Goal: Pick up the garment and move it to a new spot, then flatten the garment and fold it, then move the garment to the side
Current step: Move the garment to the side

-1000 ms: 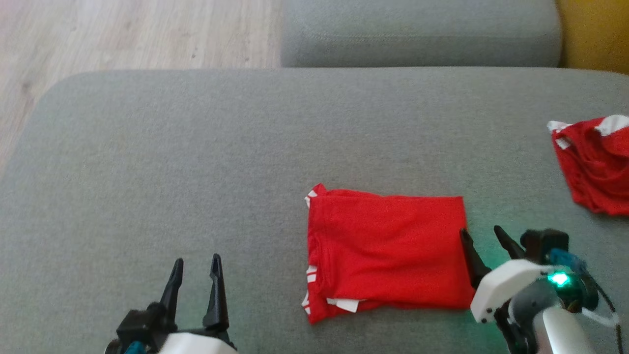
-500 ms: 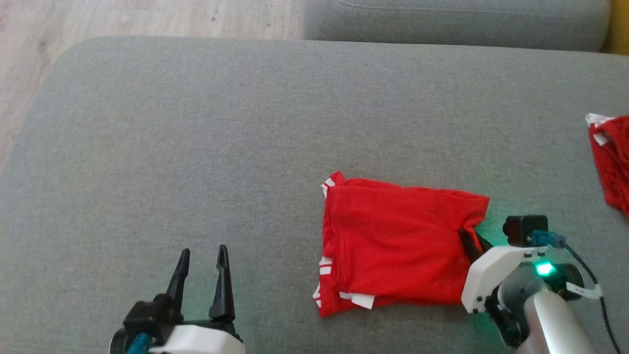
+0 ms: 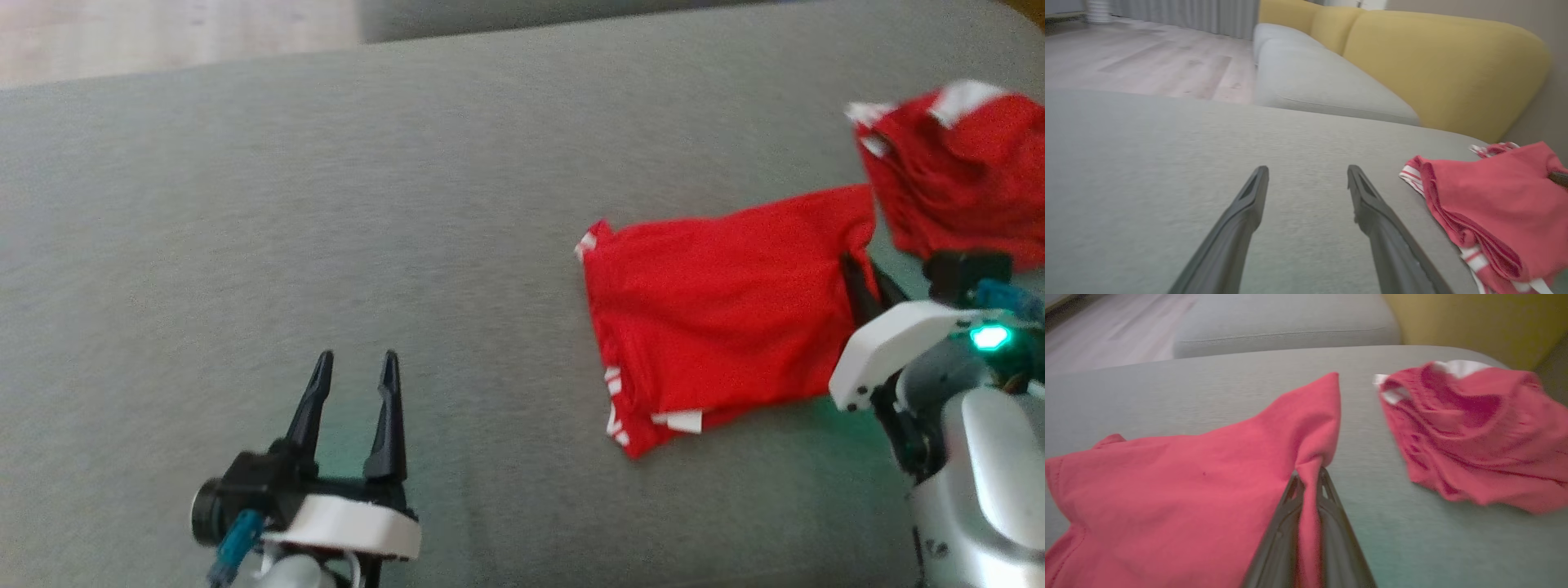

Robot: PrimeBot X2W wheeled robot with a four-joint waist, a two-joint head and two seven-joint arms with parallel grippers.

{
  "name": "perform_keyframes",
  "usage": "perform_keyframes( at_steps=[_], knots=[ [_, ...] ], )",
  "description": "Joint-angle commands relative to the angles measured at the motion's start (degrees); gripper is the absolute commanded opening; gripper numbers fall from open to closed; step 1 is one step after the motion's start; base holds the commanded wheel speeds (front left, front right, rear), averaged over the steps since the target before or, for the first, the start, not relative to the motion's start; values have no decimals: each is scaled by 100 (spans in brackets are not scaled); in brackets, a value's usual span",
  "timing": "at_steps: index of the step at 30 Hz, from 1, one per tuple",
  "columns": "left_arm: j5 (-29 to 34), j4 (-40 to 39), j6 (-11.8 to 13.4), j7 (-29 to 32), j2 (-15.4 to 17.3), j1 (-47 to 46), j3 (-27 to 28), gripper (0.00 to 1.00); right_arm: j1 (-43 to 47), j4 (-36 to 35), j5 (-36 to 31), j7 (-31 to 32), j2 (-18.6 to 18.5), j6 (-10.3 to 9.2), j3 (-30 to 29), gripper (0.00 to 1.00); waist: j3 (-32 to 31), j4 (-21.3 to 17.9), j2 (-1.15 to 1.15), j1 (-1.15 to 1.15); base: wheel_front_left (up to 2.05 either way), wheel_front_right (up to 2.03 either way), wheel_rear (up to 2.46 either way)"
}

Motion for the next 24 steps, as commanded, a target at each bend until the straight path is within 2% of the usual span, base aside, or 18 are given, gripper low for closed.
perform_keyframes(
  at_steps=[1, 6, 12, 18, 24],
  knots=[
    [88, -220, -7, 7, 63, -322, 135, 100, -255, -267, -30, -91, -91, -4, 67, 0, 407, -680, 0, -1, 0, 0, 0],
    [230, -323, 9, 190, 216, -571, 104, 100, -529, -344, 21, -242, -42, -4, 85, 0, 791, -1489, 0, -1, 0, 0, 0],
    [357, -449, 11, 469, 389, -745, 12, 100, -911, -125, 103, -529, 107, -4, 230, 0, 1024, -2105, 0, -1, 0, 0, 0],
    [409, -561, 50, 618, 470, -807, -24, 100, -1185, 58, 117, -690, 186, -4, 381, 0, 1089, -2220, 0, -1, 0, 0, 0],
    [386, -617, 98, 610, 497, -826, 28, 100, -1727, 159, 51, -688, 116, -4, 603, 0, 1074, -1981, 0, -1, 0, 0, 0]
  ],
)
